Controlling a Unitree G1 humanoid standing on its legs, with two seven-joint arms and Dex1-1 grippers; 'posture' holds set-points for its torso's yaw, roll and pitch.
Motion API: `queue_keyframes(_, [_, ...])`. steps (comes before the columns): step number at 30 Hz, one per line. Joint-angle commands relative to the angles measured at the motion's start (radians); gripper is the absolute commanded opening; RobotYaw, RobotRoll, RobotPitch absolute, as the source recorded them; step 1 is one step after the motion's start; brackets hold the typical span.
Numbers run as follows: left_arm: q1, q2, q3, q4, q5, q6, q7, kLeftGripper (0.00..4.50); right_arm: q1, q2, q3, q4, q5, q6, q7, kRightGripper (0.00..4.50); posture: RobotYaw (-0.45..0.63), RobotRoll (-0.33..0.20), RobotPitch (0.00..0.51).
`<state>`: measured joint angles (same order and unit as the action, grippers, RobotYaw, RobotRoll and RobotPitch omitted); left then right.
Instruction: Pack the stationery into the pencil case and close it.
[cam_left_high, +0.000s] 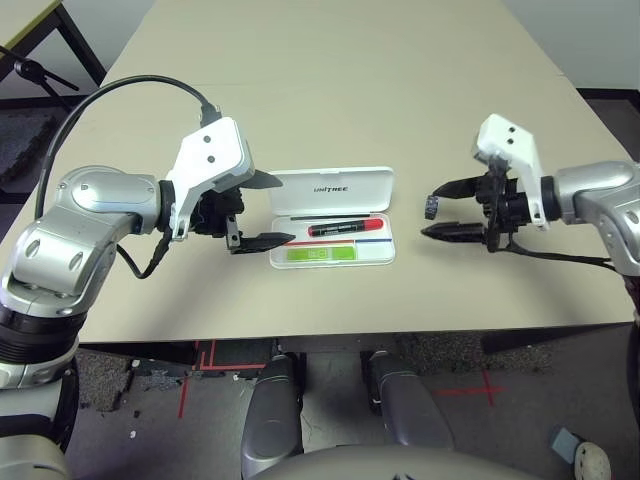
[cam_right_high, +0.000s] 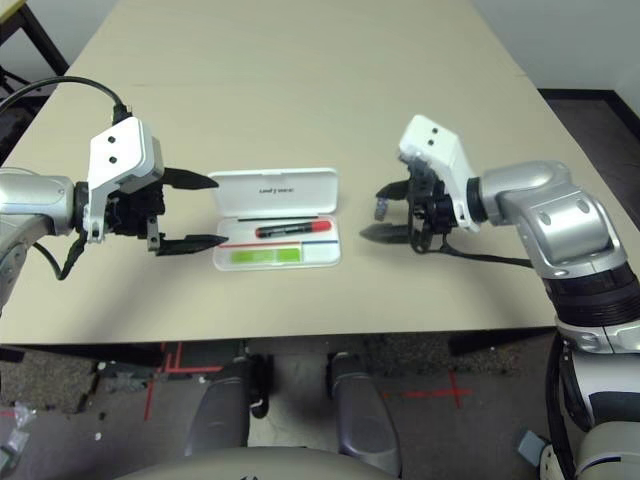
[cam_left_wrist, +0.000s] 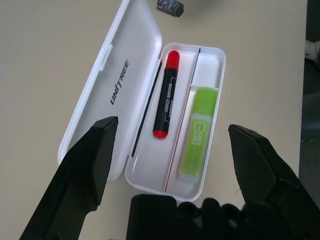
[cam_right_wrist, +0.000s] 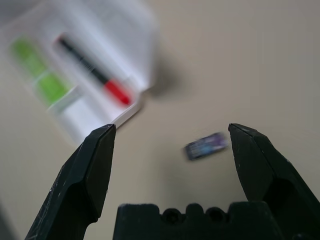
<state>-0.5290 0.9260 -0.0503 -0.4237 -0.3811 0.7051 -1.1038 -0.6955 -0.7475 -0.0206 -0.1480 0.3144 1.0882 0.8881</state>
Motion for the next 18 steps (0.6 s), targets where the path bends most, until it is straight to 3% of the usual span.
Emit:
queue_keyframes(1, [0.016,-0.001,-0.014,-0.015,-0.006,-0.009,0.007,4.46,-0.024,0.086,-0.095,-0.004,-0.021,0.151,-0.192,4.50,-0.07,0.000,0.193])
queue_keyframes(8, [0.007,-0.005,-0.032,0.007,0.008,-0.033,0.007,4.46,-0.029,0.256,-0.197,0.023,-0.070,0.220,-0.460,4.50,-0.06,0.000,0.173])
queue_keyframes(18, [0.007,-0.015,-0.073,0.003,0.034,-0.045,0.032,4.46,-0.083,0.428,-0.179,0.096,-0.093,0.181,-0.639,4.50,-0.04,0.000,0.167])
